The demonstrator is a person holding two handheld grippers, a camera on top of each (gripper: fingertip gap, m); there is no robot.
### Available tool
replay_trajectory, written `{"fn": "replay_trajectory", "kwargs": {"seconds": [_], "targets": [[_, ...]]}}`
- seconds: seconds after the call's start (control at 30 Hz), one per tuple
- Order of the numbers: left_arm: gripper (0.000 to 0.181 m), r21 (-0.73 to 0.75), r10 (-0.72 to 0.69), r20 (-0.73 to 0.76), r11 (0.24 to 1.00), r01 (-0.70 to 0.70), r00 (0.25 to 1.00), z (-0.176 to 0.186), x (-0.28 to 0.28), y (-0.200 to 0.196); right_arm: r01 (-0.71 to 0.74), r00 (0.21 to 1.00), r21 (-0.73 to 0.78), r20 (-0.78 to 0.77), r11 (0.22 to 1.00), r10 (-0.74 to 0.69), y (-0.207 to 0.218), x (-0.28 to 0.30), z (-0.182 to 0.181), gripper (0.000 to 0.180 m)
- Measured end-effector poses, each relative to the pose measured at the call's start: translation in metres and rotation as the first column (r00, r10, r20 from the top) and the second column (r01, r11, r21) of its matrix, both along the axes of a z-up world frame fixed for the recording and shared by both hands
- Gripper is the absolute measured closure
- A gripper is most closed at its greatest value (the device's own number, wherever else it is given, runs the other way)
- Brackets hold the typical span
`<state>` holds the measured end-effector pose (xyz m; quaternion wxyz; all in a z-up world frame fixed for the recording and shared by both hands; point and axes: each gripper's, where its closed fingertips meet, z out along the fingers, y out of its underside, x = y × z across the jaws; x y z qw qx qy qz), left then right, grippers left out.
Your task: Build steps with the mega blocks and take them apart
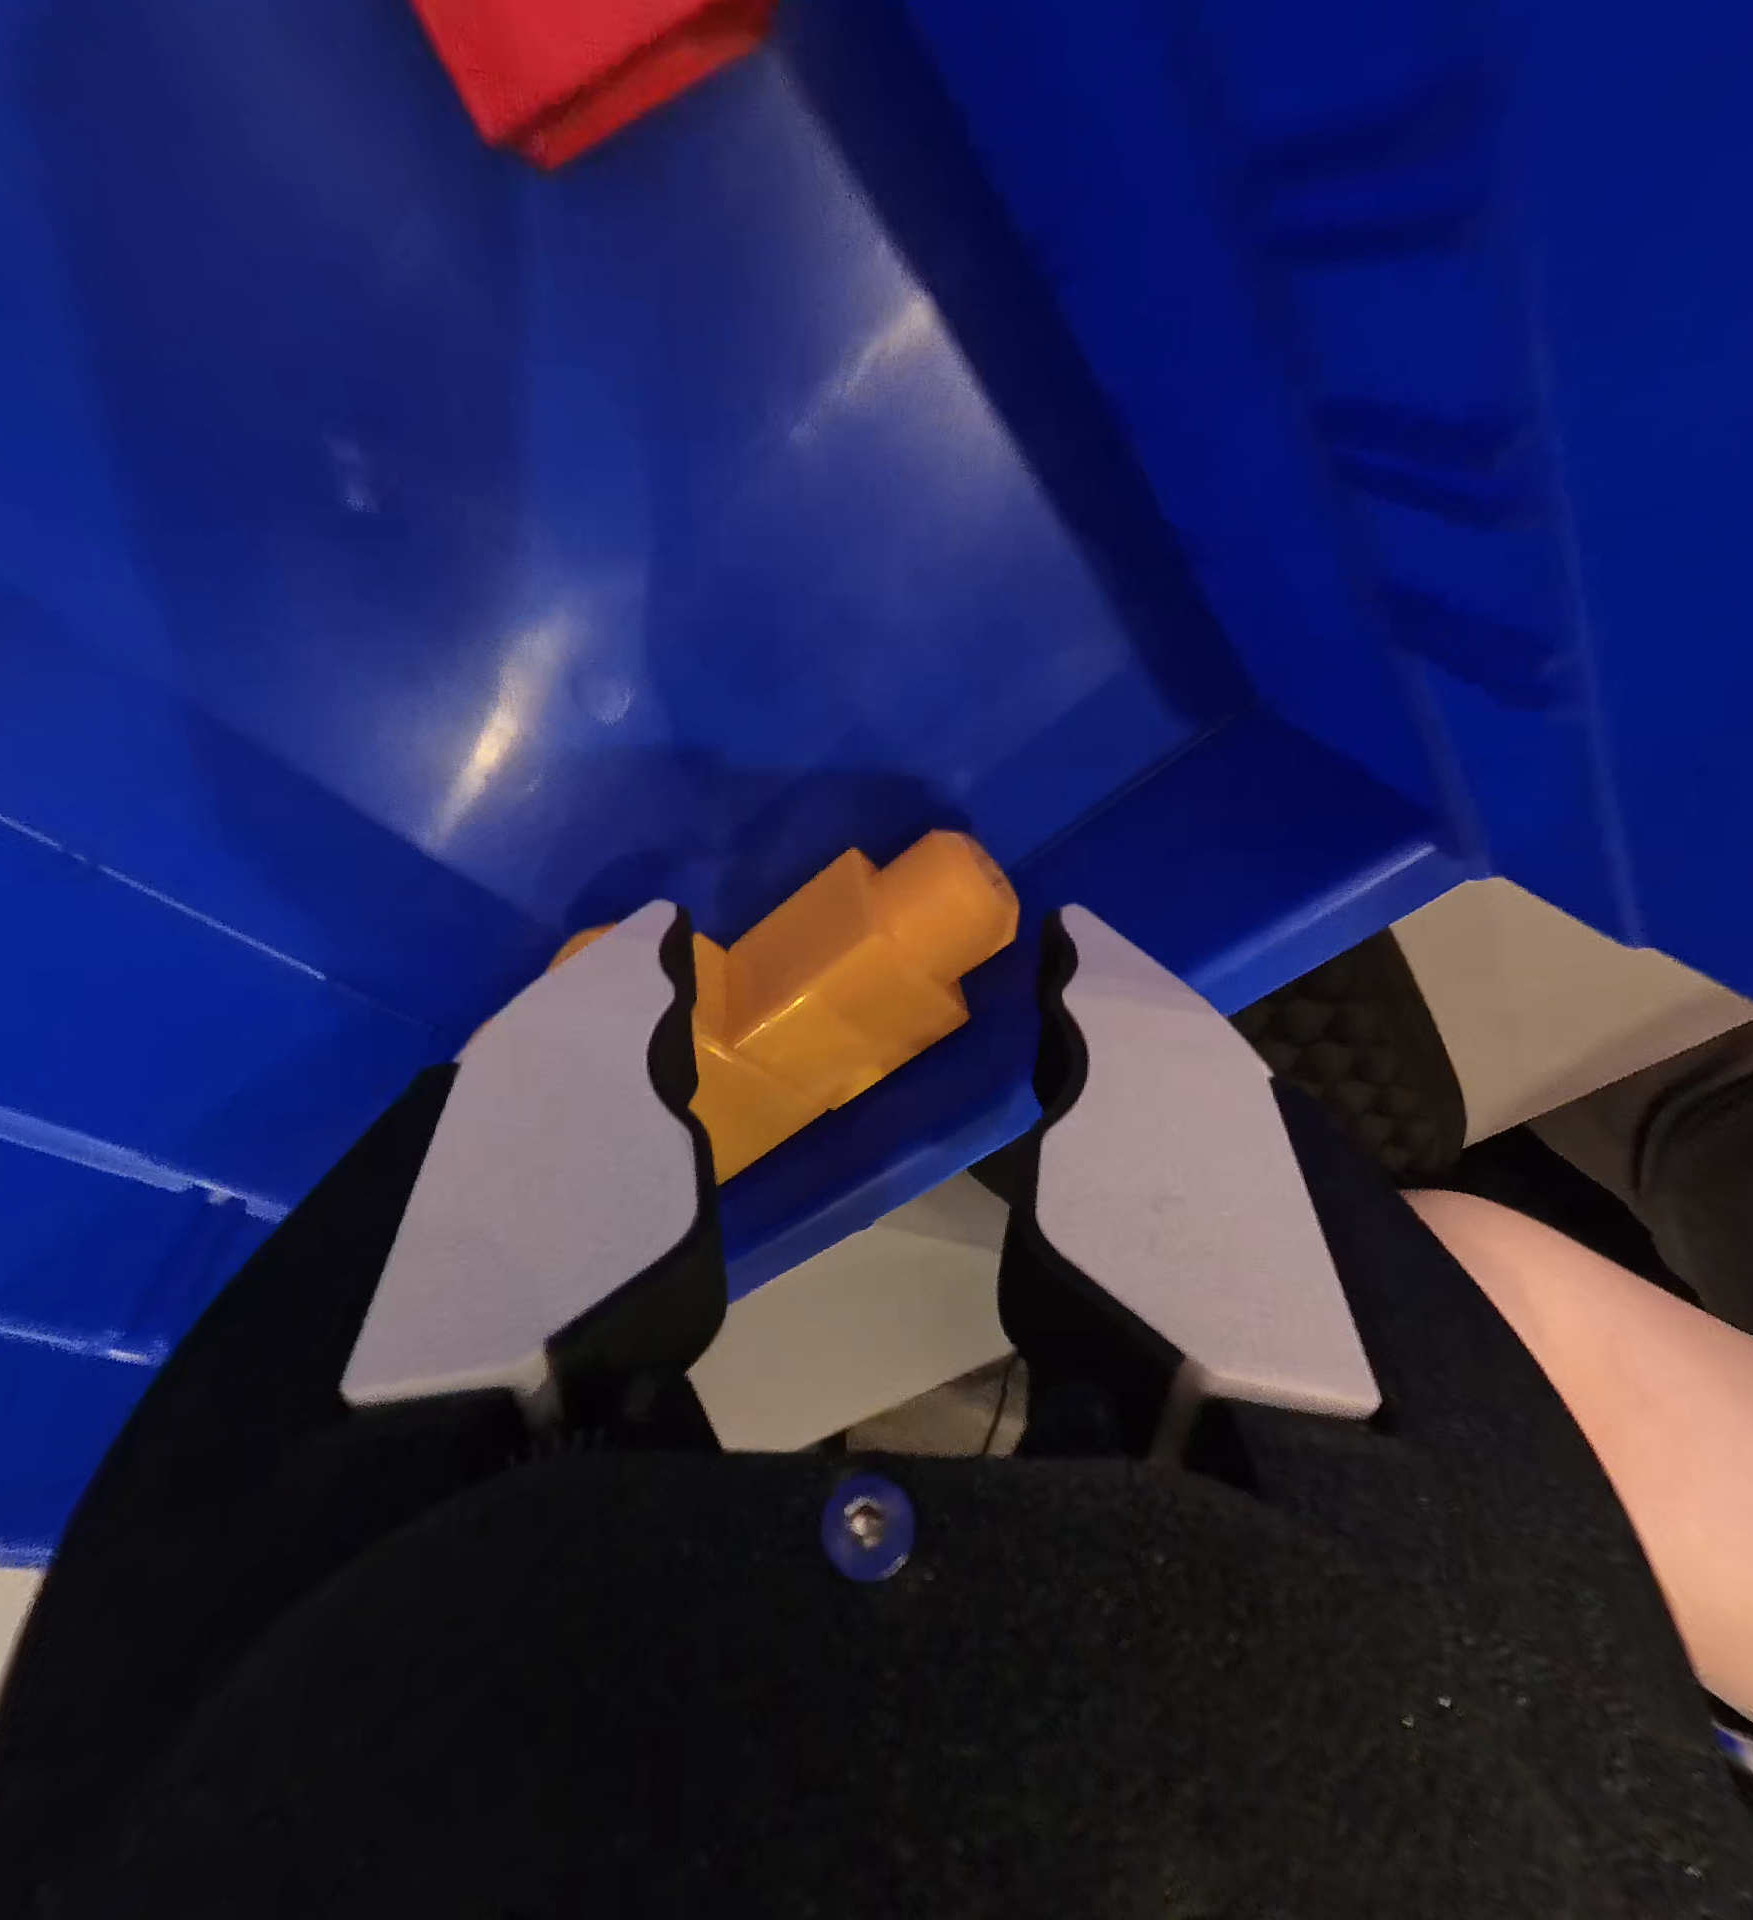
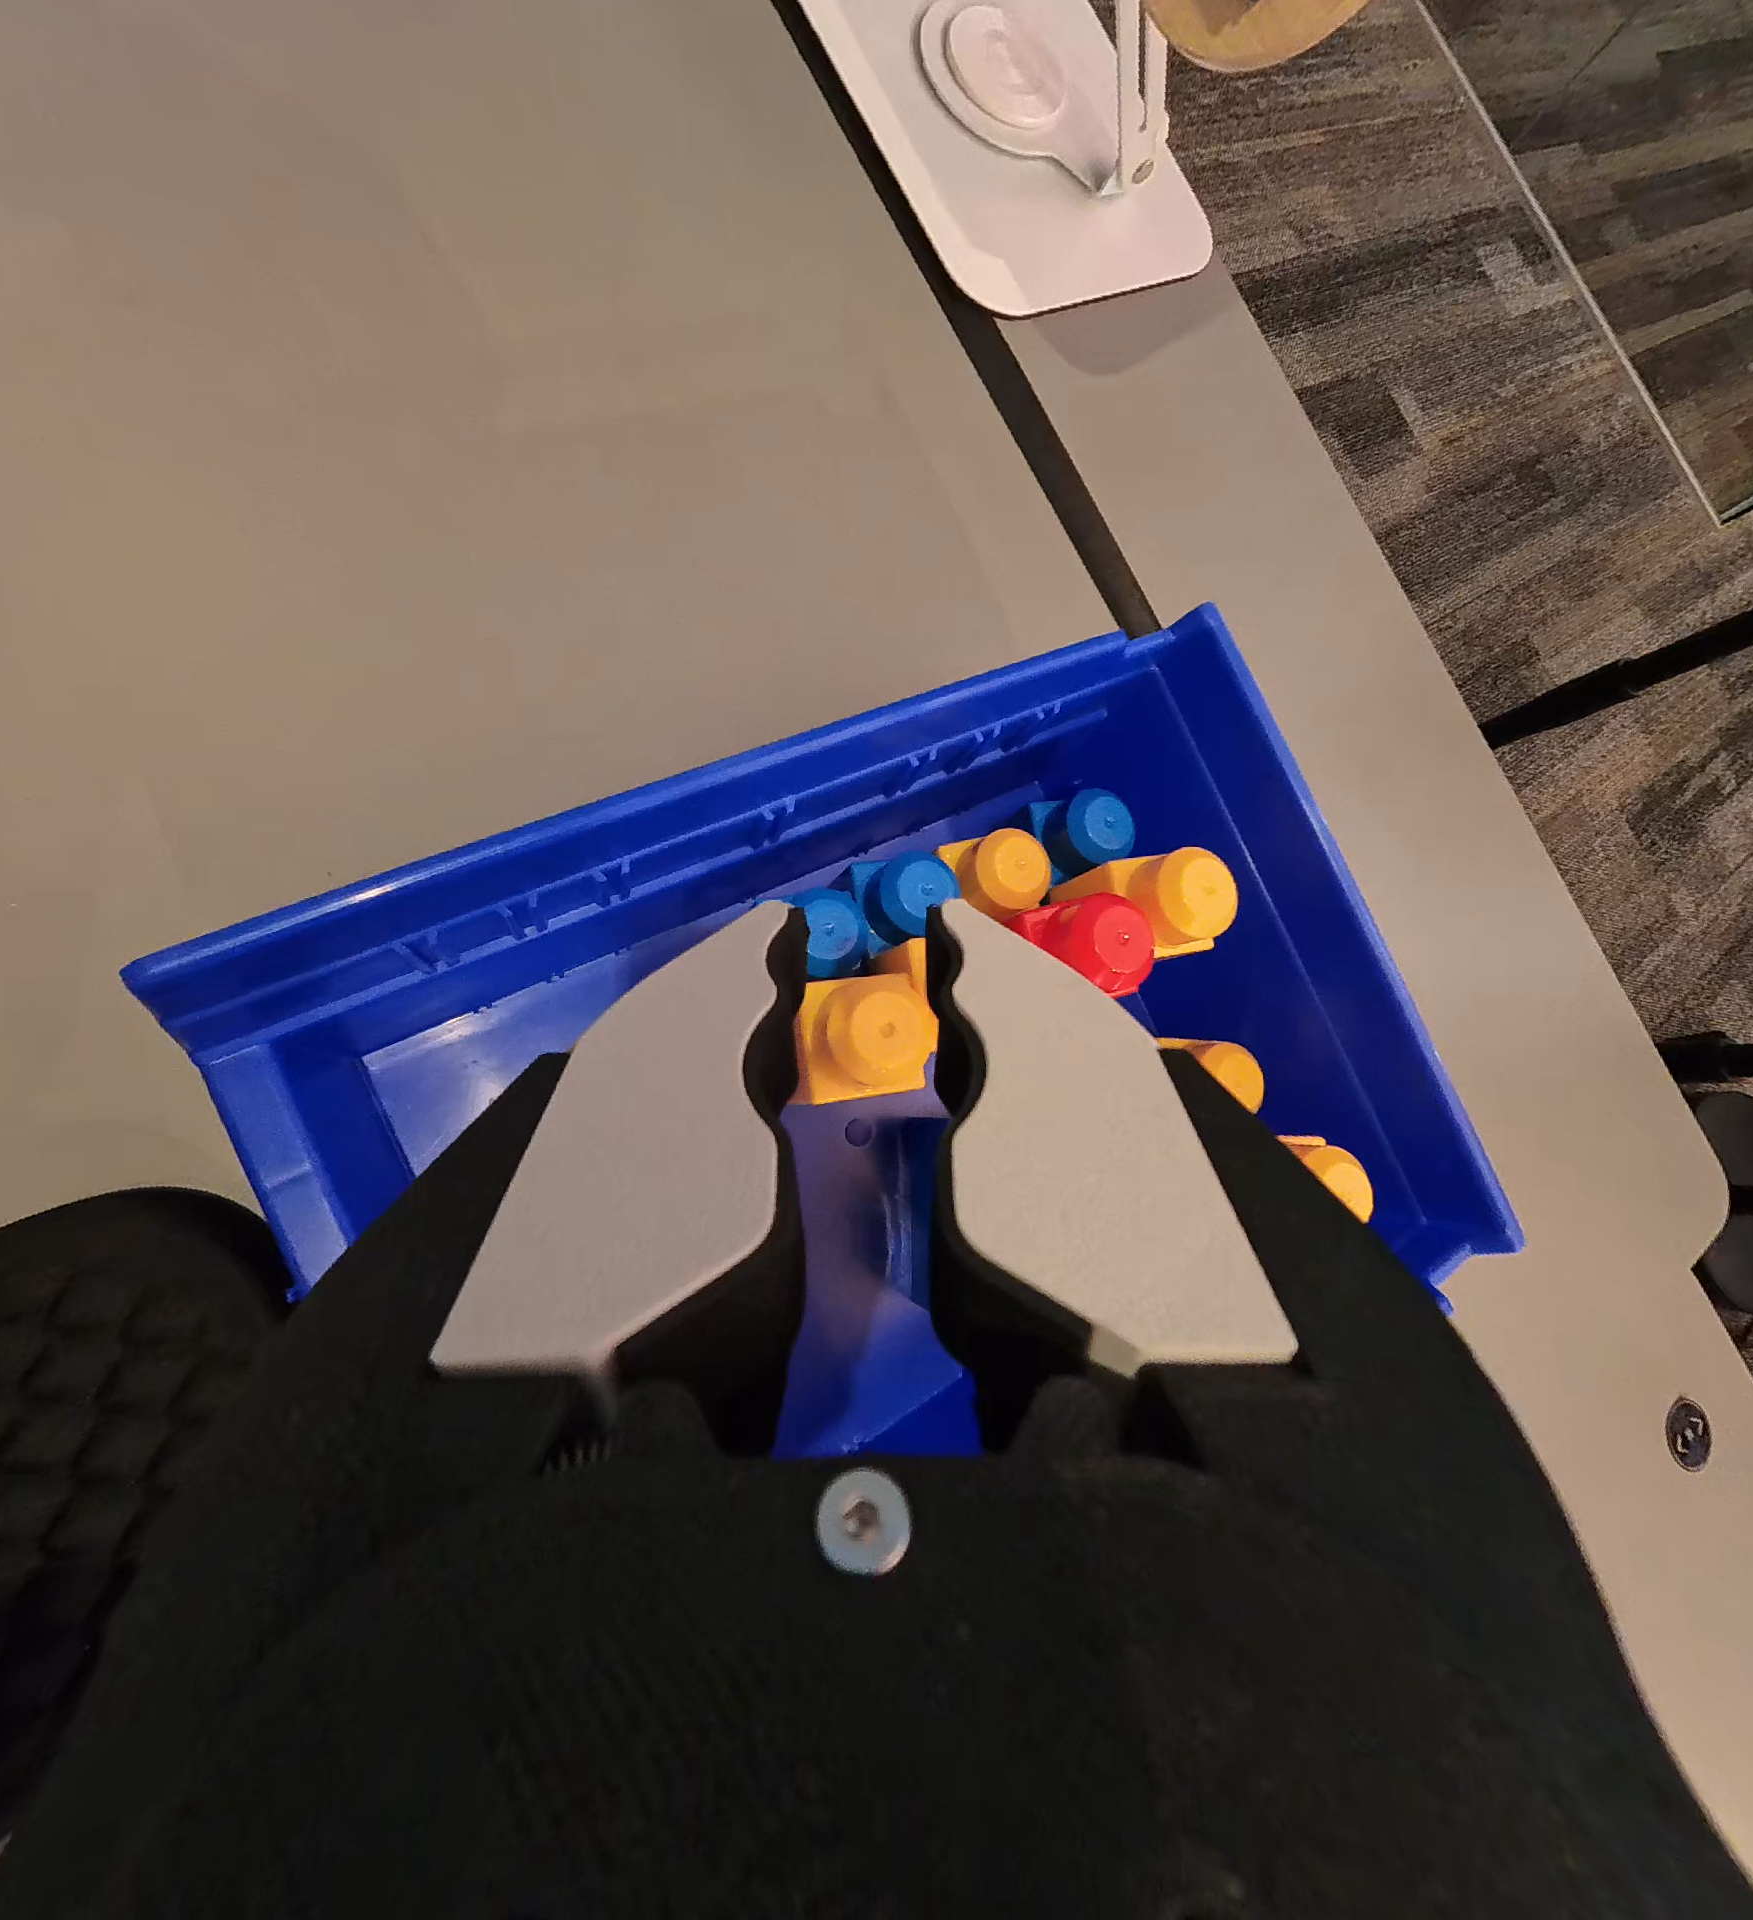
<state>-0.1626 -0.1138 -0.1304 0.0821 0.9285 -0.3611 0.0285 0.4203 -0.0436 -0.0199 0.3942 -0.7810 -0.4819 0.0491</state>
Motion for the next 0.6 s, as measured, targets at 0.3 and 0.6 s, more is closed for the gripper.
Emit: {"fn": "replay_trajectory", "kwargs": {"seconds": [0.3, 0.6], "targets": [[0.107, 0.293, -0.169, 0.188, 0.950, 0.109, 0.968, 0.002, 0.042, 0.063, 0.000, 1.000, -0.016, 0.010, 1.000, 0.000, 0.001, 0.000, -0.005, 0.156], [0.103, 0.348, -0.063, 0.249, 0.937, -0.028, 0.967, -0.015, 0.051, 0.102, 0.012, 0.999, -0.035, 0.031, 0.999, -0.011, 0.002, 0.004, -0.011, 0.157]]}}
